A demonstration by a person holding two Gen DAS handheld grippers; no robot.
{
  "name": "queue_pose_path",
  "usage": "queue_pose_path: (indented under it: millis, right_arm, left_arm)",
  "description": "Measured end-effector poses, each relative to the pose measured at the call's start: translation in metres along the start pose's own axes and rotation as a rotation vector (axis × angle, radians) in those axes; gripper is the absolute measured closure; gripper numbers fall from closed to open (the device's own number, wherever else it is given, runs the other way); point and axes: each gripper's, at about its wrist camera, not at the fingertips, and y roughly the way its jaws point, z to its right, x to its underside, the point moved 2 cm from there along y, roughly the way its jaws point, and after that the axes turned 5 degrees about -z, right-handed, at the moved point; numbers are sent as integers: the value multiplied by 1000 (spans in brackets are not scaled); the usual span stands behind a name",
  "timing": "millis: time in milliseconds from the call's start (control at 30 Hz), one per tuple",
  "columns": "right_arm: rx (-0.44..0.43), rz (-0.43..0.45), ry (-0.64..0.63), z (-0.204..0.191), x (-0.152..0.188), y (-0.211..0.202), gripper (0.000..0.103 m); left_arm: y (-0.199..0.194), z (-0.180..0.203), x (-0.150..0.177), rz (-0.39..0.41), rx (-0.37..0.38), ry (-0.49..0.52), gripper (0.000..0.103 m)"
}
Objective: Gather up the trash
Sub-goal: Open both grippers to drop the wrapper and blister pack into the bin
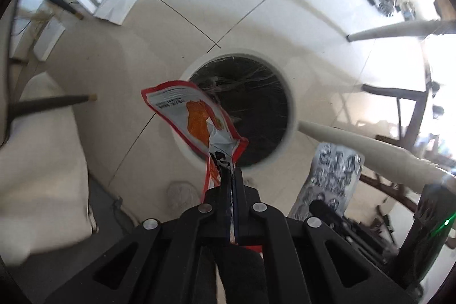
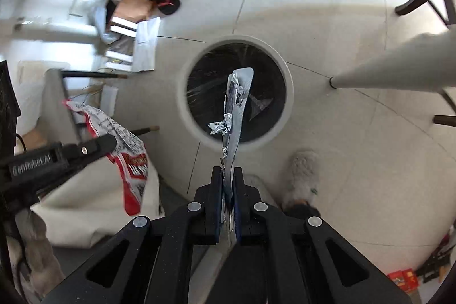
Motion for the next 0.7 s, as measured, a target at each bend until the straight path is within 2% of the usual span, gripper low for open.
queue_pose_path:
  millis: [67,233,400,500,533,567,600,633,667,700]
  right_arm:
    - [9,-6,-5,10,-18,32,96]
    - [28,-20,-21,31,-53,90,96]
    - [-1,-47,-19,48,-69,120,95]
    - [-20,-58,-15,52,-76,130,95]
    - [-25,-65,-17,49,-77,133,95]
    - [-28,-71,-20,49,-77,135,92]
    - [-24,-70,-22,48,-78,135,82]
    - [-17,-67,-21,48,-78,134,75]
    - [-19,-63,-19,48,-77,132,62]
    - [-18,-57,-19,48,-75,129,54]
  left_arm:
    - [27,1,-11,-15,-6,9,103]
    - [63,2,-27,-31,-9,48,103]
    - [75,5,-30,-44,-15,79,102]
    - [73,-2,-28,-26,-60,80,98]
    - [71,-4,-25,-22,-73,76,92]
    - [69,-7,-23,-14,-85,69,76]
    - [66,-11,-21,0,-98,63,61]
    - [63,-15,-19,12,-118,58,22]
    - [61,-17,-16,26,-139,53,1]
    - [57,-19,-13,40,-151,48,1]
